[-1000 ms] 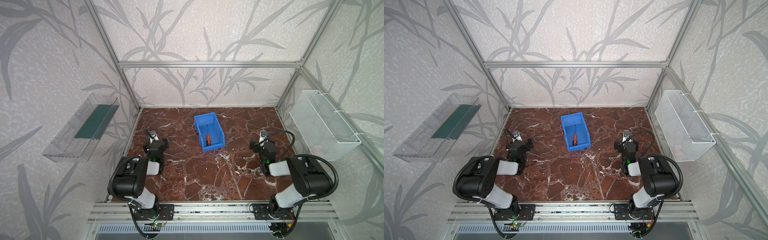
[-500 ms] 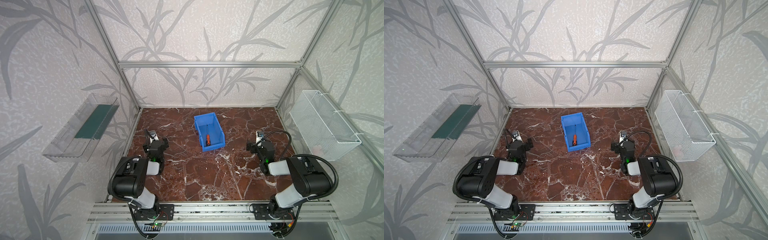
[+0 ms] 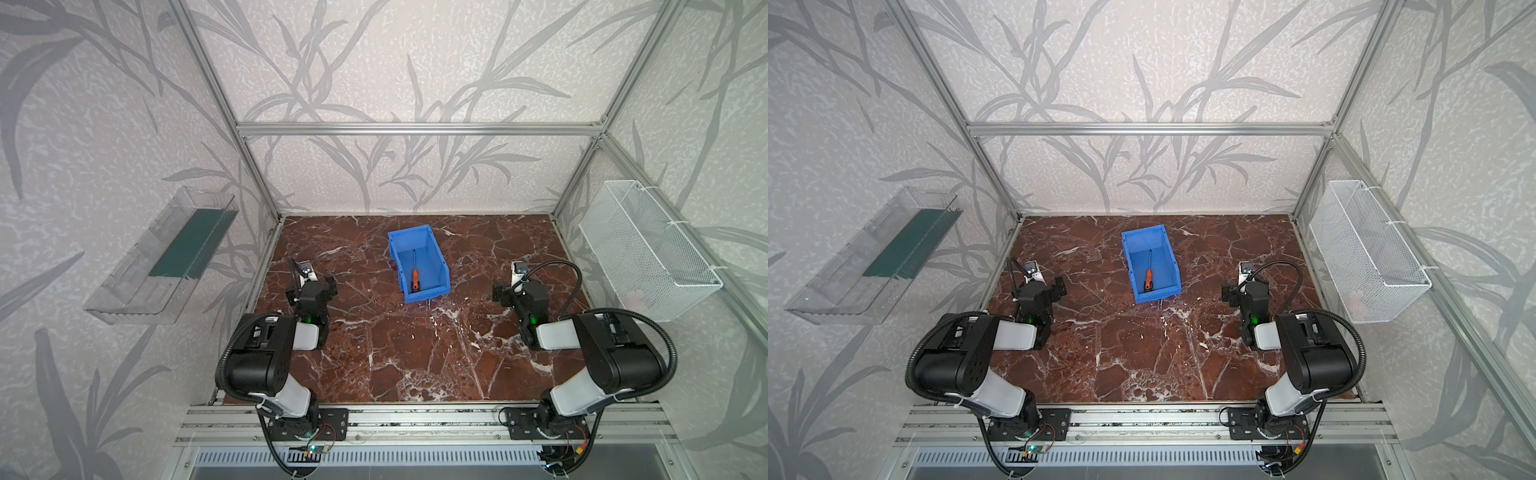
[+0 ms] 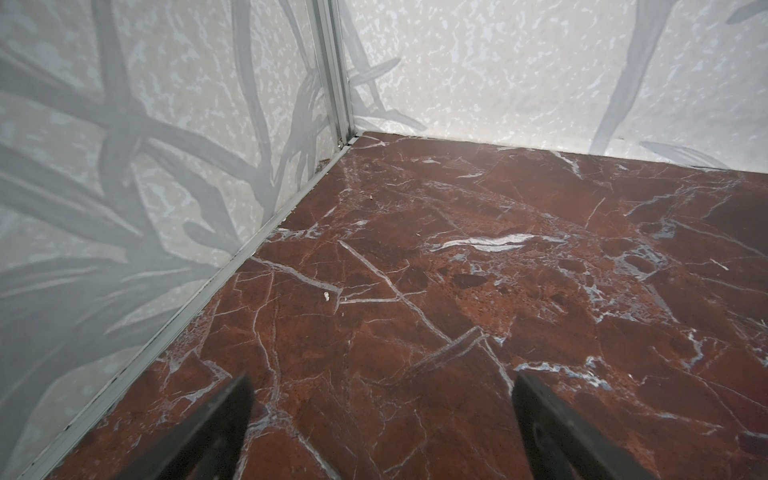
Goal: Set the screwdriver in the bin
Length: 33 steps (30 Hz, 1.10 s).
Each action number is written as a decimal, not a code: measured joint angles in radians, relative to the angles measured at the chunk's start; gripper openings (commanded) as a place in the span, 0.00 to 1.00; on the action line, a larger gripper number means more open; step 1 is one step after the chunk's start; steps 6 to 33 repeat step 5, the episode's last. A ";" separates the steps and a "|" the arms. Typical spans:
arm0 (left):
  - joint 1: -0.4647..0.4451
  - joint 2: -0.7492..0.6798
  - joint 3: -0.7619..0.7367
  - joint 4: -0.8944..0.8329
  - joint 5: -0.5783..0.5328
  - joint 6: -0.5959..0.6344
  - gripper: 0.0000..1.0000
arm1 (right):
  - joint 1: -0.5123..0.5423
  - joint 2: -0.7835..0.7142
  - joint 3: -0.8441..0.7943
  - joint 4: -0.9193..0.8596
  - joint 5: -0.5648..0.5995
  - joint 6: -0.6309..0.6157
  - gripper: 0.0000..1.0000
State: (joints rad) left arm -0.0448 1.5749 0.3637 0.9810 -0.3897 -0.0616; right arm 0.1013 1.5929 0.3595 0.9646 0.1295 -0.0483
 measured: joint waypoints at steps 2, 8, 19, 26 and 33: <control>0.000 0.000 0.000 0.000 0.000 0.000 0.99 | 0.000 0.000 0.001 -0.002 0.000 0.000 0.99; 0.000 0.000 0.000 0.000 0.000 0.000 0.99 | -0.011 0.000 0.000 0.001 -0.031 0.006 0.99; 0.000 0.000 0.000 0.000 0.000 0.000 0.99 | -0.011 0.000 0.000 0.001 -0.031 0.006 0.99; 0.000 0.000 0.000 0.000 0.000 0.000 0.99 | -0.011 0.000 0.000 0.001 -0.031 0.006 0.99; 0.000 0.000 0.000 0.000 0.000 0.000 0.99 | -0.011 0.000 0.000 0.001 -0.031 0.006 0.99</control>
